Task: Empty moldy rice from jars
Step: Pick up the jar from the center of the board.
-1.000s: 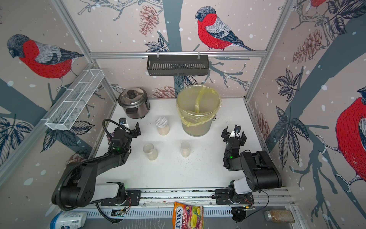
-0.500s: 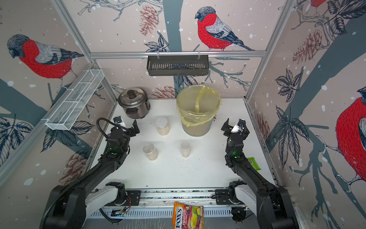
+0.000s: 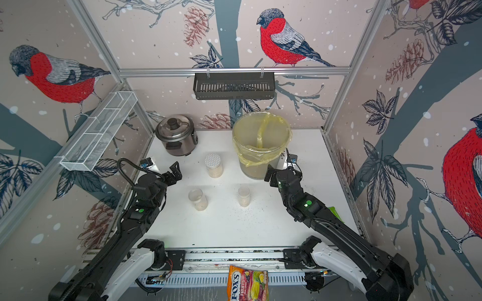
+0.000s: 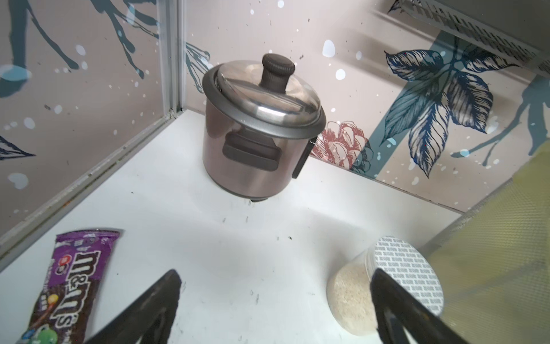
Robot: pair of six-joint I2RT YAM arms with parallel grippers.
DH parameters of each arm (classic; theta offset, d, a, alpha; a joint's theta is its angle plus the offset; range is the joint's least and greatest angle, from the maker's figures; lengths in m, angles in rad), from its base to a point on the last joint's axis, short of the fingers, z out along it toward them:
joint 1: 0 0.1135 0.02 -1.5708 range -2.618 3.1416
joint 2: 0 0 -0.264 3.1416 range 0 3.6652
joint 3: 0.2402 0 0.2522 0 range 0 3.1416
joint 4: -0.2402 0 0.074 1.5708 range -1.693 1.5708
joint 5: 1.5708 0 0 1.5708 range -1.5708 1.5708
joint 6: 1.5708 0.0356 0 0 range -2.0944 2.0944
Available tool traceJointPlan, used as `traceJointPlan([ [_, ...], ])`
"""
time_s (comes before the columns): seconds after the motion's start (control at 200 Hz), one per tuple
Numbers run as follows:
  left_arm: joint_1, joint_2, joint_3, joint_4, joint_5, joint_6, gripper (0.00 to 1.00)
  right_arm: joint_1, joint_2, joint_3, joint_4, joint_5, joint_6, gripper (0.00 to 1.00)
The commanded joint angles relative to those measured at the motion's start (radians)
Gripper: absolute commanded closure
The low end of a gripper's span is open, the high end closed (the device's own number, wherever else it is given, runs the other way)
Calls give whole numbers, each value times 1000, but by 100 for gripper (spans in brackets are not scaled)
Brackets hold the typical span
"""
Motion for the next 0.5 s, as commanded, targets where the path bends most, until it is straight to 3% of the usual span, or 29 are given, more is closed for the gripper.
traceJointPlan([
  [0.0, 0, -34, 17, -93, 86, -33, 2, 87, 44, 63, -179, 69, 115, 0],
  [0.255, -1, -60, 23, -52, 289, -43, 2, 262, 191, 192, -353, 66, 223, 0],
  [0.495, -13, -28, 18, 13, 434, -69, 2, 337, 278, 284, -436, 28, 283, 1],
])
